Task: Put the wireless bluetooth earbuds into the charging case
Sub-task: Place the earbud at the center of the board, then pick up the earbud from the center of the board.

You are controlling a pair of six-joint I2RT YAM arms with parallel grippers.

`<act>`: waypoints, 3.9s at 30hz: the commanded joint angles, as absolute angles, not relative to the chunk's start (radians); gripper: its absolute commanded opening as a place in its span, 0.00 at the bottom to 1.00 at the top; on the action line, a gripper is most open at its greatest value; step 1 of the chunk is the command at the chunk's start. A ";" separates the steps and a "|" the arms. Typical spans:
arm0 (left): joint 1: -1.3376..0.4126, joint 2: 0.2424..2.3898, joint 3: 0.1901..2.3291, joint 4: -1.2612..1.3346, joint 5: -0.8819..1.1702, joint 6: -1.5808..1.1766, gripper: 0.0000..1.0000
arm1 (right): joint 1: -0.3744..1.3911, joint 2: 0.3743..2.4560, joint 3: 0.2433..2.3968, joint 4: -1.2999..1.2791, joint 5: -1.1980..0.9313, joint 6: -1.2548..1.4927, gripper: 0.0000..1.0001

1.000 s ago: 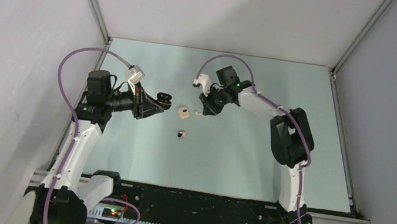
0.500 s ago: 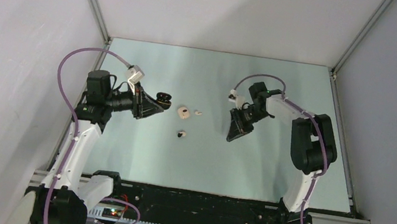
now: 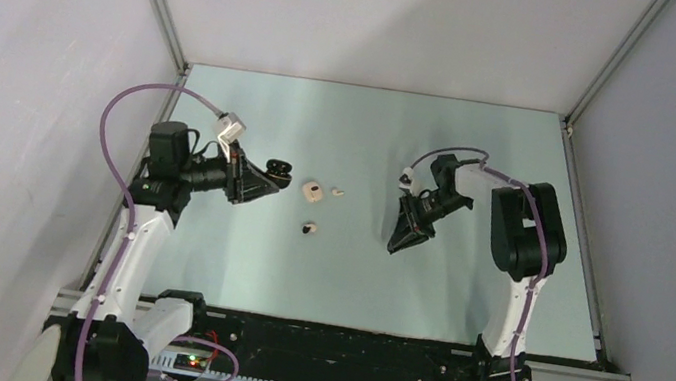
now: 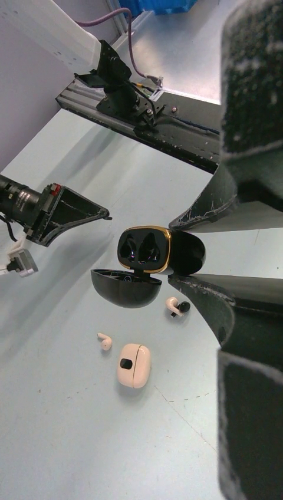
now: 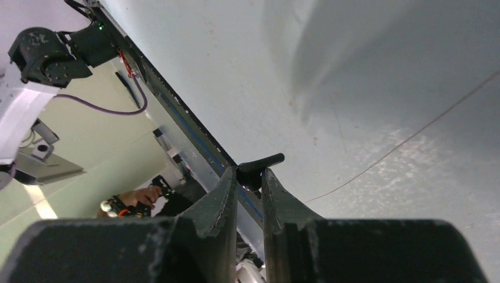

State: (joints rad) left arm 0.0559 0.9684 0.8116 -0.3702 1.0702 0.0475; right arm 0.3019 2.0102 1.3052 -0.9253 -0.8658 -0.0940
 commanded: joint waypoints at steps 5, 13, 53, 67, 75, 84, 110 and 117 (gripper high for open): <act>0.070 0.971 0.830 -0.341 1.067 0.015 0.00 | 0.270 2.045 1.273 -0.888 -0.781 0.108 0.08; 0.074 0.978 0.830 -0.341 1.068 0.015 0.00 | 0.282 2.000 1.260 -0.870 -0.641 0.236 0.14; 0.073 0.978 0.796 -0.341 1.096 0.051 0.00 | 0.246 1.811 1.414 -1.052 -0.876 -0.940 0.36; 0.074 0.985 0.788 -0.342 1.157 0.045 0.00 | 0.363 1.759 1.283 -1.025 -0.654 -1.763 0.37; 0.073 0.979 0.782 -0.342 1.162 0.042 0.00 | 0.415 1.786 1.250 -1.032 -0.590 -1.811 0.37; 0.074 0.973 0.775 -0.341 1.156 0.043 0.00 | 0.429 1.819 1.216 -1.034 -0.514 -1.836 0.38; 0.074 0.964 0.765 -0.340 1.152 0.043 0.00 | 0.460 1.881 1.215 -0.982 -0.520 -1.706 0.33; 0.074 0.962 0.764 -0.342 1.149 0.043 0.00 | 0.460 1.892 1.215 -0.971 -0.520 -1.682 0.28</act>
State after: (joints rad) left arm 0.0662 0.9852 0.7647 -0.3664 1.1294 0.0341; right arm 0.4553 1.8721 1.2137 -0.9760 -0.5110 -1.7065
